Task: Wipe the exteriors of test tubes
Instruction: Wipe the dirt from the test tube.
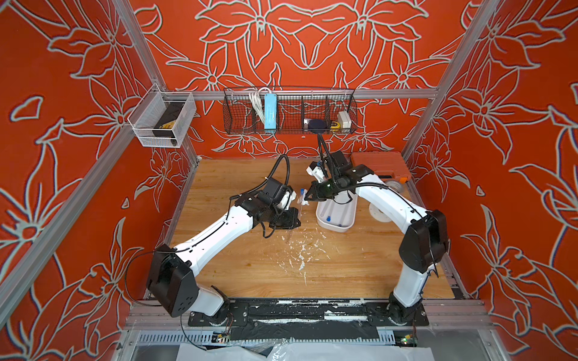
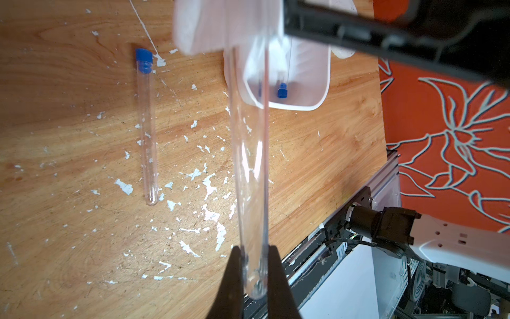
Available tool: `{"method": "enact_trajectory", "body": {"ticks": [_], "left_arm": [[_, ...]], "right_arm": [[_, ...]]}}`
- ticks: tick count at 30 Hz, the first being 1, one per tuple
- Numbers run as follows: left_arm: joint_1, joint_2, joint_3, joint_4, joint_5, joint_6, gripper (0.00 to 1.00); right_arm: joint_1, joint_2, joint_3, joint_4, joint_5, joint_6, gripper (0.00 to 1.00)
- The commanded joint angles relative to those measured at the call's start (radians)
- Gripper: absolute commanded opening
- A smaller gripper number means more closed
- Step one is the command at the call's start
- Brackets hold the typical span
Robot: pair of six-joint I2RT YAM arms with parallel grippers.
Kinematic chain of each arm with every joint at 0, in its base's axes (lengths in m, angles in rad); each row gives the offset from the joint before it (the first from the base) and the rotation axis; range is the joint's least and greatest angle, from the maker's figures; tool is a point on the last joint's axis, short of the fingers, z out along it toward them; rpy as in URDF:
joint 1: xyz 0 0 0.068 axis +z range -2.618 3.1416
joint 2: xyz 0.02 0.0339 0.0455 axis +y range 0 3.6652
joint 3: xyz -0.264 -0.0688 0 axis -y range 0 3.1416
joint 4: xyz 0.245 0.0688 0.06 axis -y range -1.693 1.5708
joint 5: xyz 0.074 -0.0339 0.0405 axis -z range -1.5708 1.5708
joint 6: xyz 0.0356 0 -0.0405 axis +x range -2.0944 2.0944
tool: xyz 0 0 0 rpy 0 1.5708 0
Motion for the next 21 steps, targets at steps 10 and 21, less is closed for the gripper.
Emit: {"method": "enact_trajectory", "body": {"ticks": [10, 21], "left_arm": [[-0.003, 0.072, 0.082, 0.02, 0.016, 0.016, 0.05], [-0.003, 0.016, 0.003, -0.02, 0.0, 0.03, 0.05]], "right_arm": [[0.065, -0.102, -0.095, -0.007, 0.023, 0.001, 0.0], [0.014, -0.012, 0.074, -0.049, -0.004, -0.013, 0.0]]}}
